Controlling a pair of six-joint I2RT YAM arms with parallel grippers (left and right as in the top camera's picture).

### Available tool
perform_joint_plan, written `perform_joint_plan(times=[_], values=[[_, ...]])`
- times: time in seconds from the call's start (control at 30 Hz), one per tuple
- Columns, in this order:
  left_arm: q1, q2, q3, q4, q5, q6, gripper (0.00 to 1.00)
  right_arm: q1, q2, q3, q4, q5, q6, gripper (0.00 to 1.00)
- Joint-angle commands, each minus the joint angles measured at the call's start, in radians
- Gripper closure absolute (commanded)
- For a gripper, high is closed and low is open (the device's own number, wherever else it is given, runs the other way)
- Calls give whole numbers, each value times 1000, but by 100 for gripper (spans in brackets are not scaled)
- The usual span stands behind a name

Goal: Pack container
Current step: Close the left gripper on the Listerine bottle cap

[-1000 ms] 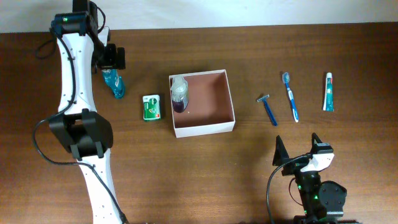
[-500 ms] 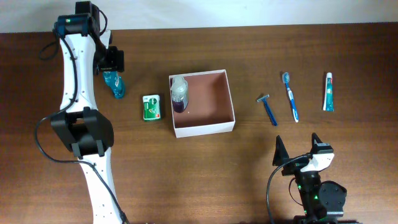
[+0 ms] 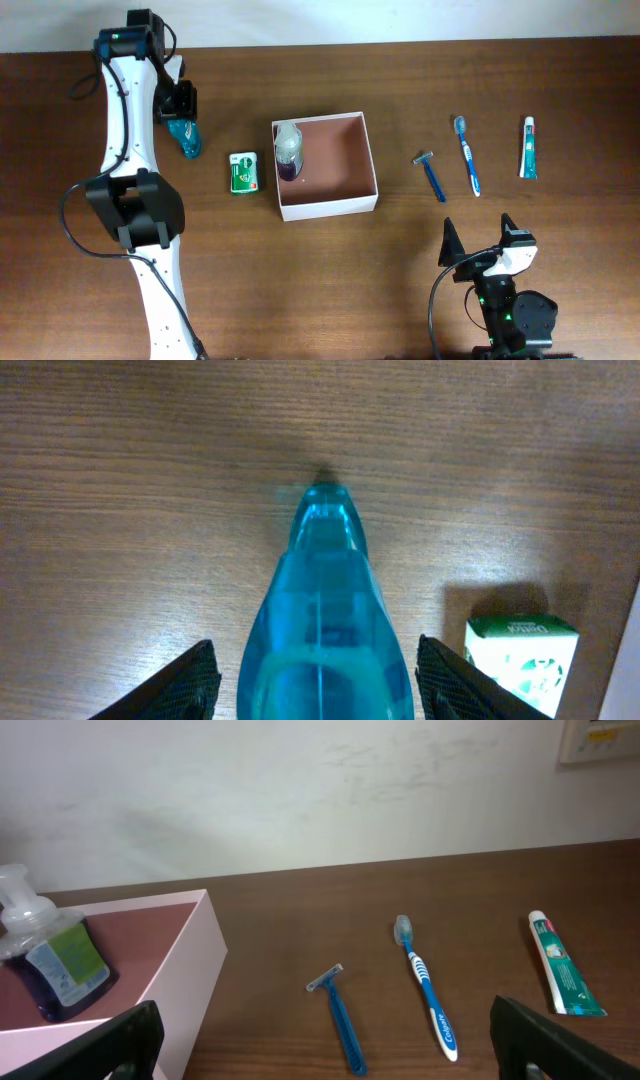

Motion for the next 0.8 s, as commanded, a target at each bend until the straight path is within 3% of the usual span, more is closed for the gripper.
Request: perform_joint_plan(times=[0.0,0.2,0.27,0.4,0.47,0.6,0.77], values=[[-1,35,-4,-10,5,5,36,-8,-9,-8,-1,-13,-7,2],[-1,35,-4,-10,5,5,37,-8,-9,-8,-1,-13,-7,1],[-1,34,-1,-9,4,5,45,-8,-9,-8,-1,-13,-7,1],[-1,34,12,-2,5,5,47,-8,-9,-8,-1,-13,-7,1],[-1,34,28,-8,4,5,59,-8,-9,-8,-1,-13,-7,1],[-1,33,75,-31,4,5,71,-8,-9,-8,-1,-13,-7,1],[-1,32,154,-73,5,5,75,-8,-9,-8,-1,-13,-7,1]])
